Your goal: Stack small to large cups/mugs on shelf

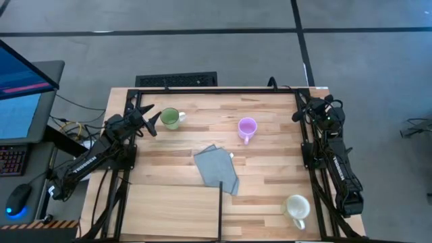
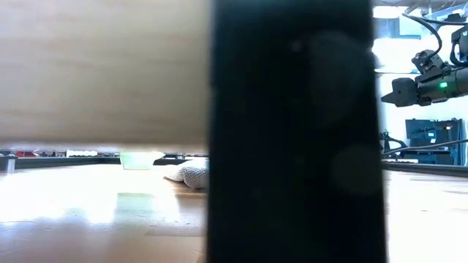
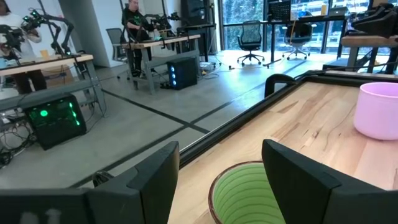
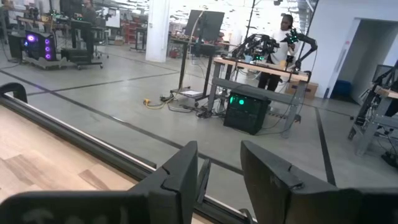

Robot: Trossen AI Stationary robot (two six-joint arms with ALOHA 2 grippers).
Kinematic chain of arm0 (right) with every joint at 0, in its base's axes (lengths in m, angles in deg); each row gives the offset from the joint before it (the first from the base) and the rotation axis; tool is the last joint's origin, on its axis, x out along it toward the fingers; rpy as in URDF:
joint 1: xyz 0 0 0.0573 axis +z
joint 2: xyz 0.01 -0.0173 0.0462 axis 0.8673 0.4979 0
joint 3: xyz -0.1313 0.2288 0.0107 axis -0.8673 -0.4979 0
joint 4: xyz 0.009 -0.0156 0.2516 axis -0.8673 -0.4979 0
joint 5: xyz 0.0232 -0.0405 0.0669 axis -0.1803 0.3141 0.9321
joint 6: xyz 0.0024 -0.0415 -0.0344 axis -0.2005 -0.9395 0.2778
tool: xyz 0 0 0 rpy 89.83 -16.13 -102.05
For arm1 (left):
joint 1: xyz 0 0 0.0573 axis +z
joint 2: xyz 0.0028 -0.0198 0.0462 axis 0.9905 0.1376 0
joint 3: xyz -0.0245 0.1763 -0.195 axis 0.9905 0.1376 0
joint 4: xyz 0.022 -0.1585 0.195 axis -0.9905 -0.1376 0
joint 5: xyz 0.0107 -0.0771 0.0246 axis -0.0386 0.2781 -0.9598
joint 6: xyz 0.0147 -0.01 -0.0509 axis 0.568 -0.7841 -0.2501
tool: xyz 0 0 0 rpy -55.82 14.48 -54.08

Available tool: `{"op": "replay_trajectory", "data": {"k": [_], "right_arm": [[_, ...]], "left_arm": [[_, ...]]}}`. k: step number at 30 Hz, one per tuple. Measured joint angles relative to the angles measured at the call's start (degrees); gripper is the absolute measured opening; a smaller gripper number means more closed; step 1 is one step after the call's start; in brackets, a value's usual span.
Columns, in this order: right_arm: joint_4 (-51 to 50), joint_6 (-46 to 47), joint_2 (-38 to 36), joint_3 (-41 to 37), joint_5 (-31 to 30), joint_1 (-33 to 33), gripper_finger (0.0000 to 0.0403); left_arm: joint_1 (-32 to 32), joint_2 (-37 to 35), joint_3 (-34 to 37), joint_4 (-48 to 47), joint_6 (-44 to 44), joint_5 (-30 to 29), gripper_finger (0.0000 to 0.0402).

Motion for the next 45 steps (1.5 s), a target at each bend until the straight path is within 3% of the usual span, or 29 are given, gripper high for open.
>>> {"op": "replay_trajectory", "data": {"k": [35,40,45], "right_arm": [[0.01,0.00,0.01,-0.01,0.00,-0.01,0.0146],[0.46,0.44,0.01,-0.02,-7.81,-0.10,0.0146],[0.46,0.44,0.01,-0.01,-8.72,-0.10,0.0146]], "left_arm": [[0.00,-0.01,-0.02,0.01,0.20,0.01,0.0222],[0.01,0.00,0.00,0.00,0.13,-0.01,0.0222],[-0.01,0.00,-0.02,0.00,0.01,0.00,0.0222]]}}
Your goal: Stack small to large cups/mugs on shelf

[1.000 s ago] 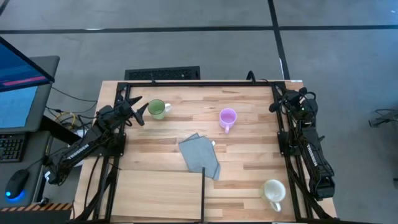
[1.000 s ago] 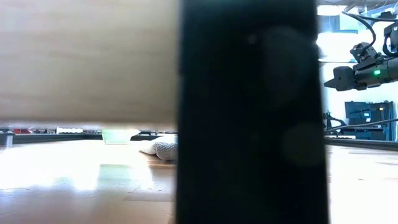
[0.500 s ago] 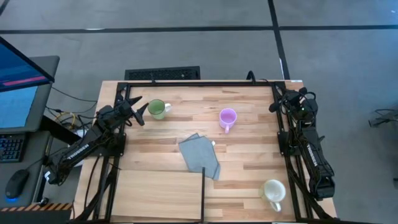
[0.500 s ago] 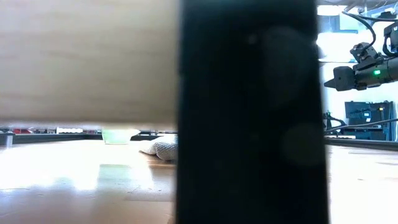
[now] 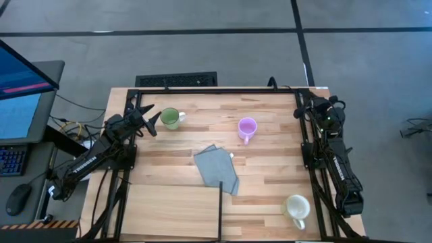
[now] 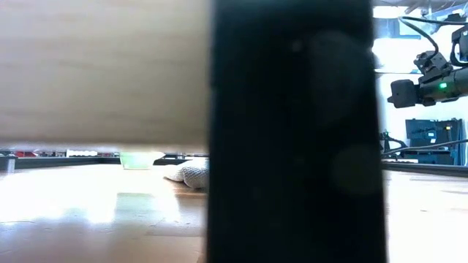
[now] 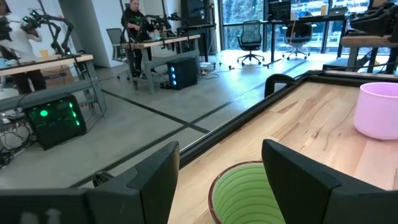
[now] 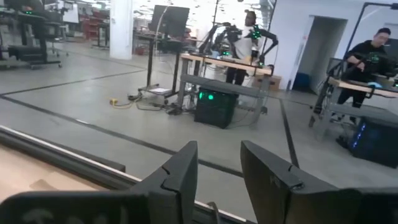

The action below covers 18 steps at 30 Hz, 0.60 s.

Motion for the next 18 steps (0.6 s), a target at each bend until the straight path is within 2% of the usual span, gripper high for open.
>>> {"op": "replay_trajectory", "data": {"k": [6,18], "right_arm": [[-0.02,0.09,0.00,-0.01,0.11,0.04,0.0146],[-0.31,9.14,0.00,-0.01,0.13,0.04,0.0146]], "left_arm": [[0.00,0.00,0.01,0.00,-0.02,0.01,0.0222],[0.02,0.00,0.00,0.02,-0.02,0.02,0.0222]]}}
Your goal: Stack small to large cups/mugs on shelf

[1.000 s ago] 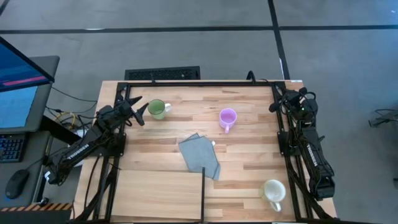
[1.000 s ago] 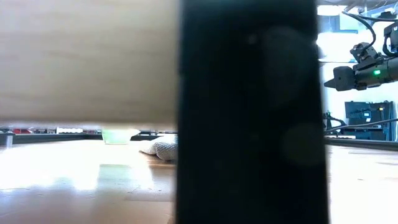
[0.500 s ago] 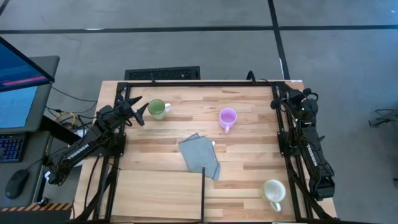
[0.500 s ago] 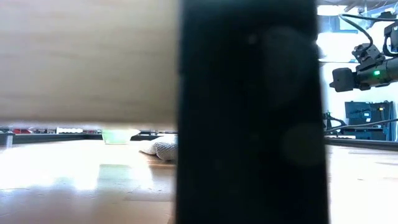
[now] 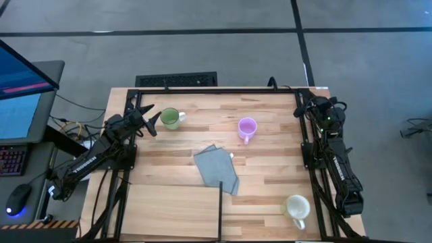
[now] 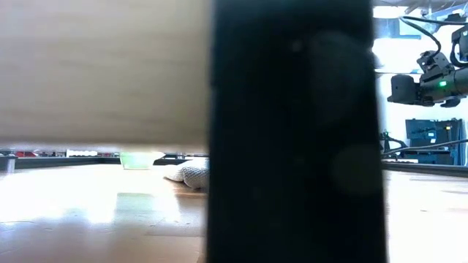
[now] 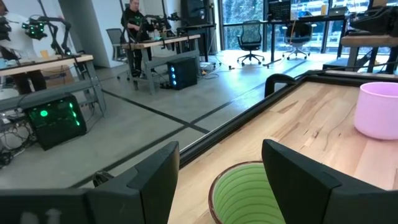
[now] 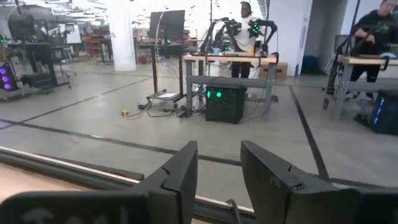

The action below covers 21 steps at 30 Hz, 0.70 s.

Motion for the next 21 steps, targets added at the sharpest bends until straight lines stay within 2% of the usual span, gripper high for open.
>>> {"op": "replay_trajectory", "data": {"k": [21], "right_arm": [[0.74,-0.55,0.00,0.02,0.00,0.00,0.0146]], "left_arm": [[-0.02,0.00,0.02,-0.02,0.11,0.00,0.0222]]}}
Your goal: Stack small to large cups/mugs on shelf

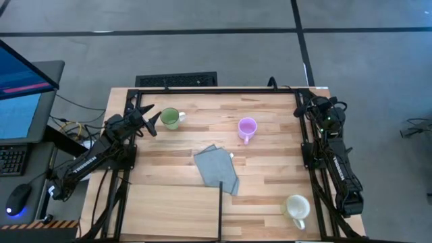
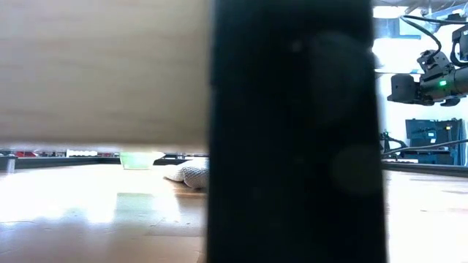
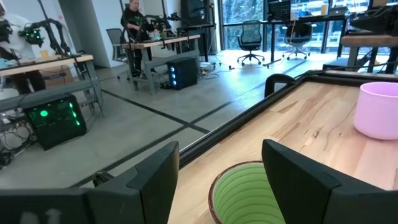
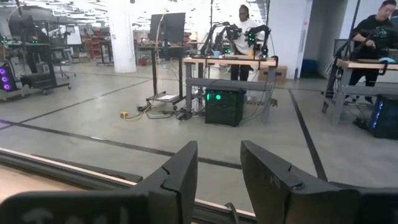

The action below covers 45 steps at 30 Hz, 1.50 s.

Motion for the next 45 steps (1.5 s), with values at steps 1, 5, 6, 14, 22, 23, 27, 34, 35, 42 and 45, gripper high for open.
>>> {"op": "replay_trajectory", "data": {"k": [1,5,6,14,22,23,27,34,35,42,45], "right_arm": [[0.00,0.00,0.00,-0.01,0.00,0.00,0.0146],[0.59,2.13,0.00,0.01,0.00,0.00,0.0146],[1.53,2.21,-0.02,0.17,0.06,0.02,0.0146],[1.20,3.28,-0.02,8.75,6.07,5.35,0.0146],[1.42,14.95,-0.04,19.25,7.71,14.74,0.0146],[1.52,15.34,-0.04,20.23,9.16,16.01,0.0146],[1.30,15.47,-0.04,23.43,14.11,21.25,0.0146],[1.33,15.58,-0.04,25.34,14.84,28.71,0.0146],[1.23,15.58,-0.04,25.34,14.82,29.71,0.0146],[0.20,15.52,-0.04,25.34,14.59,34.03,0.0146],[-0.85,15.47,-0.04,25.34,14.43,34.77,0.0146]], "left_arm": [[0.02,0.00,0.00,0.00,0.32,0.00,0.0222],[0.02,-0.02,0.01,0.01,0.56,0.00,0.0222],[0.02,0.00,-0.02,0.02,0.16,0.01,0.0222],[0.02,0.00,-0.02,0.01,-1.61,0.01,0.0222],[0.02,-0.01,-0.02,0.02,-1.71,-0.01,0.0222],[0.01,0.00,0.00,0.00,-1.74,-0.01,0.0222],[0.00,0.00,-0.01,0.00,-1.76,-0.01,0.0222],[0.00,0.00,-0.01,0.80,-4.29,0.18,0.0222],[0.02,0.00,-0.04,1.76,-4.57,0.19,0.0222],[0.00,-0.04,-6.59,4.25,-2.97,4.39,0.0222],[0.00,0.10,-10.31,4.02,-2.68,8.91,0.0222]]}}
